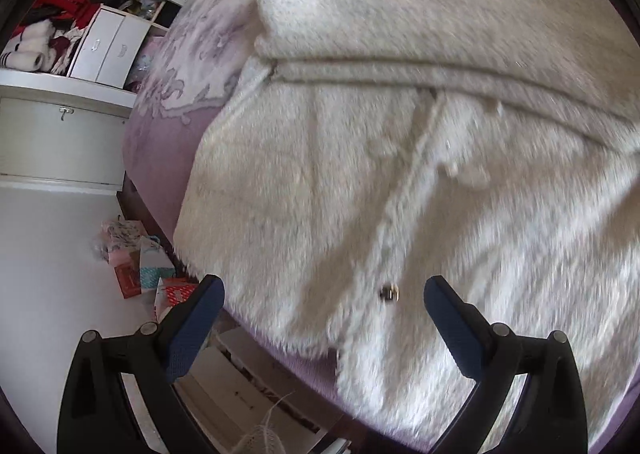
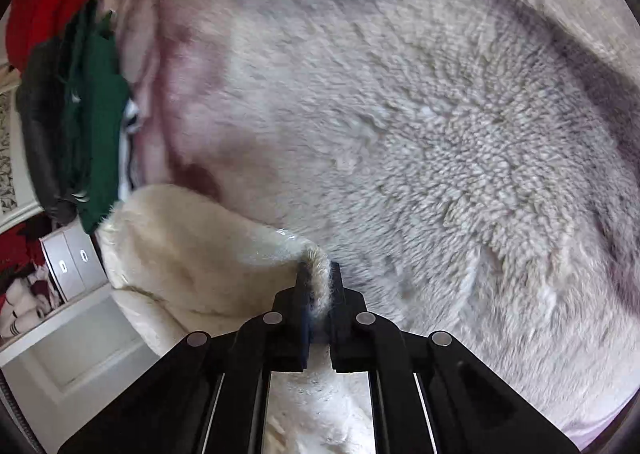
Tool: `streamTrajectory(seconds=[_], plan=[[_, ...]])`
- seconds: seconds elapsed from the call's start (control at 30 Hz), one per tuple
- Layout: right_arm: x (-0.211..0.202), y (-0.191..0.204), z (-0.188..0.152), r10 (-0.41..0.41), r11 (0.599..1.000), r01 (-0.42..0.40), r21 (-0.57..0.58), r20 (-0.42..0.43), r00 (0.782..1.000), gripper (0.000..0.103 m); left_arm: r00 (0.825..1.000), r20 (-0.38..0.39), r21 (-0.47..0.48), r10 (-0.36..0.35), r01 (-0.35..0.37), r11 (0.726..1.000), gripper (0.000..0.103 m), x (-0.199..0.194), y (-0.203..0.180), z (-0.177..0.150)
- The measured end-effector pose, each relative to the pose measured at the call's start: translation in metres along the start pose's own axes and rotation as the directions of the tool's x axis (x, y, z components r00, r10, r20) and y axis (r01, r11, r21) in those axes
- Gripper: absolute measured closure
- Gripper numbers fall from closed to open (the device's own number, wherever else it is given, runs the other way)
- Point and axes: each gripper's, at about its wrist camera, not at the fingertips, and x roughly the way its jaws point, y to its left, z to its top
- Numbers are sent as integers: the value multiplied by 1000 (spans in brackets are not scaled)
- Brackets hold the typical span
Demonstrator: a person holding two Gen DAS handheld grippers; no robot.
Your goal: Fold large clothes
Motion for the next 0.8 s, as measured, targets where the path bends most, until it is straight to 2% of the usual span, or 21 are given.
streamTrajectory(seconds=[0.07,0.13,0.2,0.27,0.33,0.37,0.47,0.53,0.57,0.6,0.63,0.67,0.7,0.8], plan=[[0,12,1,-14,998,13,-56,-18,1000,89,1000,-2,-1,-9,9,1000,0,-8,7,-9],[-24,21,-24,-33,993,33,-117,-5,999,66,1000,4,-2,-16,16,1000,0,-18,14,-19],[-54,11,-56,-66,984,67,-163,16,998,48,1000,7,5,-21,21,1000,0,-29,17,-33],[-67,13,-97,-101,975,102,-197,16,995,47,1000,5,20,-21,21,1000,0,-36,17,-48],[-69,-2,-133,-137,970,130,-205,-17,990,47,1000,-3,37,-25,25,999,0,-37,13,-61],[-61,-16,-132,-144,969,133,-208,-36,989,46,999,-13,49,-31,32,998,0,-36,9,-68],[-19,-18,-191,-183,953,141,-269,-137,974,46,998,-41,71,-47,49,996,0,-31,-3,-82],[10,-29,-223,-215,943,152,-296,-192,958,47,997,-47,75,-57,60,995,0,-30,-14,-90],[42,-17,-220,-218,944,152,-293,-205,954,47,997,-47,80,-62,65,995,0,-30,-17,-91],[60,-24,-234,-236,943,172,-286,-205,950,63,997,-46,80,-66,70,994,0,-29,-22,-93],[74,-33,-243,-273,940,214,-266,-210,939,96,997,-47,80,-68,72,994,0,-30,-24,-95],[88,-46,-256,-294,943,238,-234,-242,925,96,996,-48,82,-71,74,994,0,-30,-26,-96],[96,-54,-267,-319,935,265,-235,-235,918,96,996,-46,83,-72,75,994,0,-31,-28,-97],[94,-51,-273,-340,923,277,-269,-226,913,95,996,-41,81,-76,80,994,0,-33,-28,-100]])
